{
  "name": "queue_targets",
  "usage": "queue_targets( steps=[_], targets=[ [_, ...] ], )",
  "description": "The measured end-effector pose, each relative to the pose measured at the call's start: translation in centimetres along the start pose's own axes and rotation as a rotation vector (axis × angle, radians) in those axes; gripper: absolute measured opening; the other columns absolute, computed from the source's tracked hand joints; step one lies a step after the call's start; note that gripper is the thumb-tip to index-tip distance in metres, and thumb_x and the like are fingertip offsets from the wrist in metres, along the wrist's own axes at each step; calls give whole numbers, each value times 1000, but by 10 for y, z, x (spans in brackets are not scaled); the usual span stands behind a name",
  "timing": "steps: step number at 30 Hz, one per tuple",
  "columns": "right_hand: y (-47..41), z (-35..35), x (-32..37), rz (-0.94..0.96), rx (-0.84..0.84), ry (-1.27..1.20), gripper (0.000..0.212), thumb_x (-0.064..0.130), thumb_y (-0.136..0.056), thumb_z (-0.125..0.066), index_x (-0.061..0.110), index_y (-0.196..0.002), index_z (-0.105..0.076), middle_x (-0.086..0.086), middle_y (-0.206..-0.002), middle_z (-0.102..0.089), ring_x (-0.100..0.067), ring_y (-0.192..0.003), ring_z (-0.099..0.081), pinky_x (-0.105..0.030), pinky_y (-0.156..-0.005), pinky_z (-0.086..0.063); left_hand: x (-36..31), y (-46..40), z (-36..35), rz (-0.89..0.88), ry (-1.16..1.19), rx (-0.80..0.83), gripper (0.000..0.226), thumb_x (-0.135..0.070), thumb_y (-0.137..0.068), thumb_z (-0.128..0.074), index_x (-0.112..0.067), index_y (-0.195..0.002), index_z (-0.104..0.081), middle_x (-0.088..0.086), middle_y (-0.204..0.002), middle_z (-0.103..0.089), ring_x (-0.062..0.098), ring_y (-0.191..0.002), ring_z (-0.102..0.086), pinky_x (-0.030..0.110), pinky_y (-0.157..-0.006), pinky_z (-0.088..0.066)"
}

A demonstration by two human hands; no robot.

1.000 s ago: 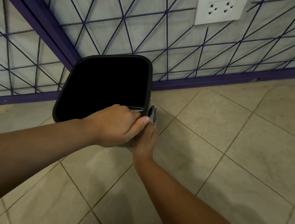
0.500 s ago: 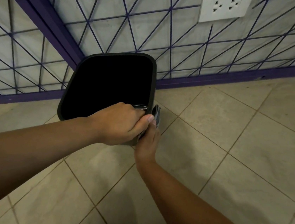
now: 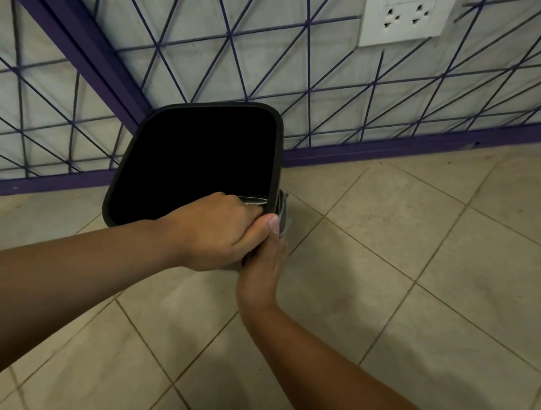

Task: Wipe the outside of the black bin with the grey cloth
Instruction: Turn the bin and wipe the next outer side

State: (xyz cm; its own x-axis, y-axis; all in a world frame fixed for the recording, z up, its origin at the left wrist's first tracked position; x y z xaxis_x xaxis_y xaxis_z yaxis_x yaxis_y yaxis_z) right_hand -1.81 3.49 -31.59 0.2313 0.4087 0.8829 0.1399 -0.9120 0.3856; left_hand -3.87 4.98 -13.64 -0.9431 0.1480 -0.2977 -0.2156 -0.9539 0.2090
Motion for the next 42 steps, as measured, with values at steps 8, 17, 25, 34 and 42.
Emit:
queue_targets(
  steps=[8, 17, 25, 34, 42],
  targets=[
    [3, -4, -4, 22, 4, 20, 92, 85, -95, -29, 14, -148, -52, -23, -149, -54, -42, -144, -48, -73, -115, -35, -1, 0, 0, -11, -16, 1, 50, -55, -97, -14, -29, -74, -49, -4, -68, -59, 13, -62, -57, 35, -68, -47],
    [12, -3, 14, 24, -34, -73, 92, 85, -92, -37, 11, -144, -57, -28, -146, -54, -43, -141, -50, -72, -115, -36, -1, -1, 0, -10, -6, 6, 51, -57, -96, -12, -30, -72, -48, -4, -64, -58, 12, -58, -56, 36, -65, -47],
    [14, 0, 8, 14, -59, -70, 97, 90, -87, -36, 14, -146, -55, -24, -149, -53, -41, -144, -47, -70, -117, -35, -3, 0, 4, -28, -19, -26, 55, -57, -96, -13, -26, -75, -53, -3, -66, -61, 13, -60, -58, 38, -66, -49],
    [21, 3, 19, 8, -76, -69, 98, 91, -86, -33, 19, -149, -53, -16, -153, -52, -35, -148, -44, -65, -121, -34, -2, 0, 4, -28, -6, -24, 53, -56, -97, -14, -28, -75, -52, -5, -66, -60, 12, -61, -58, 37, -67, -49],
    [20, 10, 20, 1, -92, -67, 97, 89, -85, -33, 20, -150, -53, -14, -154, -51, -34, -149, -43, -63, -122, -34, -1, 0, 3, -11, -18, -15, 52, -54, -99, -15, -27, -74, -53, -5, -65, -59, 11, -61, -58, 33, -66, -47]
  ],
)
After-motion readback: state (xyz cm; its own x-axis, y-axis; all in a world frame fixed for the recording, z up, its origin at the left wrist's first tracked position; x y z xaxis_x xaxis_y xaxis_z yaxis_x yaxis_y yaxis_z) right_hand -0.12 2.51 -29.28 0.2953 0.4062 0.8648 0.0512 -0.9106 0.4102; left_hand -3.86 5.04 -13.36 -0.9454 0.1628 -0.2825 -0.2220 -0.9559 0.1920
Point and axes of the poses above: each hand's wrist, its own y-axis away from the middle knuckle, its own z-axis out of the back of the hand, x = y × z, the point moved 10 cm from there along -y, towards the middle knuckle
